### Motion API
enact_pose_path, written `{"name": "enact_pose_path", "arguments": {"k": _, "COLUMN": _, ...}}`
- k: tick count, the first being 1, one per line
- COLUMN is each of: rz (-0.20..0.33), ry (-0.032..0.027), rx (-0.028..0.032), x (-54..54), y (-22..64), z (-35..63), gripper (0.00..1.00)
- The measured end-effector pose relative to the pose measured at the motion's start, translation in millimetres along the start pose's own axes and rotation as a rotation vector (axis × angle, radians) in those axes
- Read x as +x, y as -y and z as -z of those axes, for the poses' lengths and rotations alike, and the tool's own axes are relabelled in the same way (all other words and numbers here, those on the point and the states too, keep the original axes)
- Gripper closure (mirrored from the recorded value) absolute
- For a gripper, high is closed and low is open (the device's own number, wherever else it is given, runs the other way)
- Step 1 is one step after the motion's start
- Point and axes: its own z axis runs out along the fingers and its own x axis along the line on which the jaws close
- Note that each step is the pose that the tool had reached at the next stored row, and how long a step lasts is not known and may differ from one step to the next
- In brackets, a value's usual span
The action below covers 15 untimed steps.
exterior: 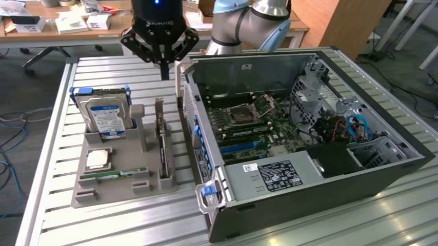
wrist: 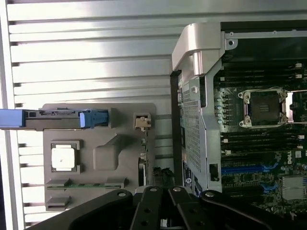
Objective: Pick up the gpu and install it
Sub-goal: 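Reach for the gpu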
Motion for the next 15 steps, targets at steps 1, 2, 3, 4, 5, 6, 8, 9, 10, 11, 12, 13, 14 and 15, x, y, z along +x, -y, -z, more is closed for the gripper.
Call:
{"name": "enact_pose_path", "arguments": {"k": 1, "rz": 0.000, "ry": 0.0000, "rx": 0.0000, "x": 1.6, "y": 0.1, "z": 0.0, "gripper": 0.89}}
{"name": "enact_pose_path", "arguments": {"k": 2, "rz": 0.000, "ry": 0.0000, "rx": 0.0000, "x": 3.1, "y": 0.2, "z": -0.1, "gripper": 0.89}}
{"name": "enact_pose_path", "arguments": {"k": 3, "rz": 0.000, "ry": 0.0000, "rx": 0.0001, "x": 4.5, "y": 0.3, "z": -0.1, "gripper": 0.89}}
{"name": "enact_pose_path", "arguments": {"k": 4, "rz": 0.000, "ry": 0.0000, "rx": 0.0000, "x": 5.9, "y": 0.4, "z": -0.2, "gripper": 0.89}}
{"name": "enact_pose_path", "arguments": {"k": 5, "rz": -0.001, "ry": 0.0001, "rx": 0.0000, "x": 7.2, "y": 0.5, "z": -0.3, "gripper": 0.89}}
{"name": "enact_pose_path", "arguments": {"k": 6, "rz": -0.001, "ry": 0.0000, "rx": 0.0000, "x": 8.2, "y": 0.6, "z": -0.3, "gripper": 0.89}}
{"name": "enact_pose_path", "arguments": {"k": 8, "rz": -0.001, "ry": 0.0000, "rx": 0.0001, "x": 9.1, "y": 0.6, "z": -0.2, "gripper": 0.89}}
{"name": "enact_pose_path", "arguments": {"k": 9, "rz": -0.001, "ry": 0.0000, "rx": 0.0001, "x": 9.1, "y": 0.6, "z": -0.3, "gripper": 0.89}}
{"name": "enact_pose_path", "arguments": {"k": 10, "rz": -0.001, "ry": 0.0000, "rx": 0.0000, "x": 9.1, "y": 0.6, "z": -0.3, "gripper": 0.89}}
{"name": "enact_pose_path", "arguments": {"k": 11, "rz": -0.001, "ry": 0.0000, "rx": 0.0000, "x": 9.1, "y": 0.6, "z": -0.3, "gripper": 0.89}}
{"name": "enact_pose_path", "arguments": {"k": 12, "rz": -0.001, "ry": 0.0000, "rx": 0.0000, "x": 9.1, "y": 0.6, "z": -0.3, "gripper": 0.89}}
{"name": "enact_pose_path", "arguments": {"k": 13, "rz": -0.001, "ry": 0.0000, "rx": 0.0001, "x": 9.2, "y": 0.7, "z": -0.2, "gripper": 0.89}}
{"name": "enact_pose_path", "arguments": {"k": 14, "rz": -0.001, "ry": 0.0000, "rx": 0.0000, "x": 9.4, "y": 0.9, "z": -0.2, "gripper": 0.89}}
{"name": "enact_pose_path", "arguments": {"k": 15, "rz": -0.001, "ry": -0.0001, "rx": 0.0001, "x": 9.7, "y": 1.2, "z": -0.2, "gripper": 0.89}}
